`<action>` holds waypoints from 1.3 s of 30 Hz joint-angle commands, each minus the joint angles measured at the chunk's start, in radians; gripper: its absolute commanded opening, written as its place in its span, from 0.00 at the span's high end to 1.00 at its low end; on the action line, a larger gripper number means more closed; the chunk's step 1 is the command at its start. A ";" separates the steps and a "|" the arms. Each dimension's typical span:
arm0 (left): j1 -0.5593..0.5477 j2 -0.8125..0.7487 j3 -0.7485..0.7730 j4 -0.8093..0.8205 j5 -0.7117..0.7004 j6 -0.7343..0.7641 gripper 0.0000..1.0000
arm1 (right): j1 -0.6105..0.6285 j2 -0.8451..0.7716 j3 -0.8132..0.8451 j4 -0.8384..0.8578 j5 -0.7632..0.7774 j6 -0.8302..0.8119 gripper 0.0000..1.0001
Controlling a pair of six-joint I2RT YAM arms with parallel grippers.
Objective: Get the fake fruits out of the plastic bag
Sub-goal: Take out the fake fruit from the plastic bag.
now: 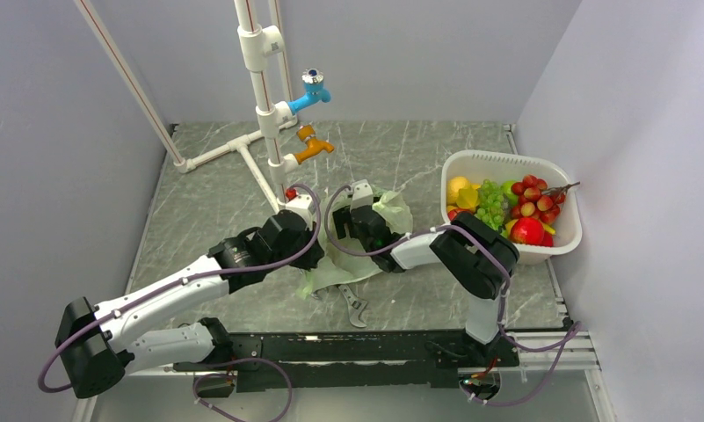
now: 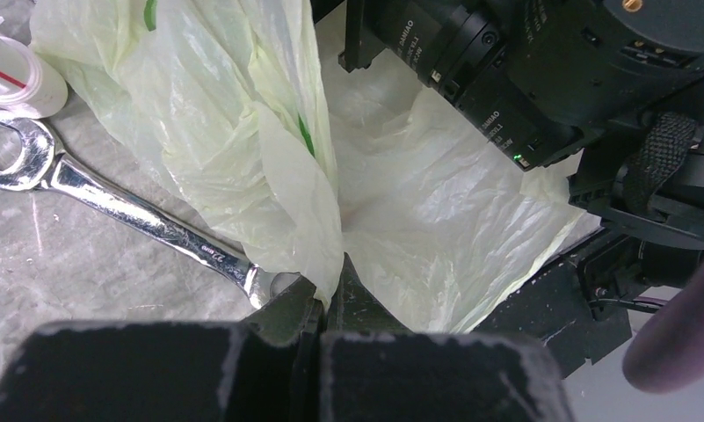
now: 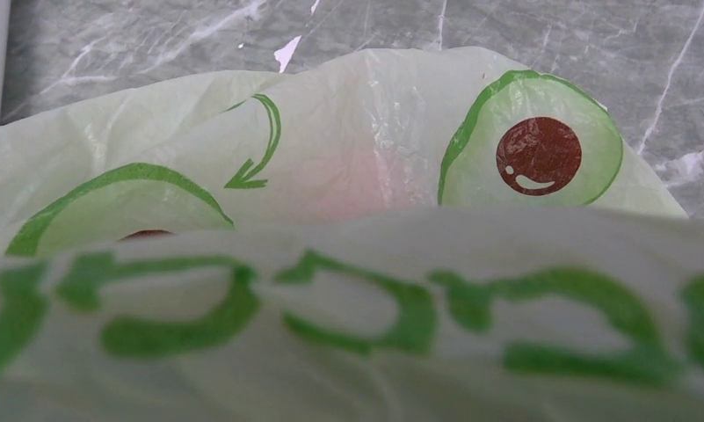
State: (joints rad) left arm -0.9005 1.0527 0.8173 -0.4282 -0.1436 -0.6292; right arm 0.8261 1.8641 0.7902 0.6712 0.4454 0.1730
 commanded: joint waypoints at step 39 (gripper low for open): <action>-0.006 -0.043 -0.059 -0.002 -0.141 0.025 1.00 | 0.045 -0.520 -0.240 -0.261 -0.368 0.136 1.00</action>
State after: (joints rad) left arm -0.9031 1.0237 0.7727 -0.4534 -0.2478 -0.6197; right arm 0.8520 1.4284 0.5739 0.4324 0.1558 0.2710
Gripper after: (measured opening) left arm 0.013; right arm 0.587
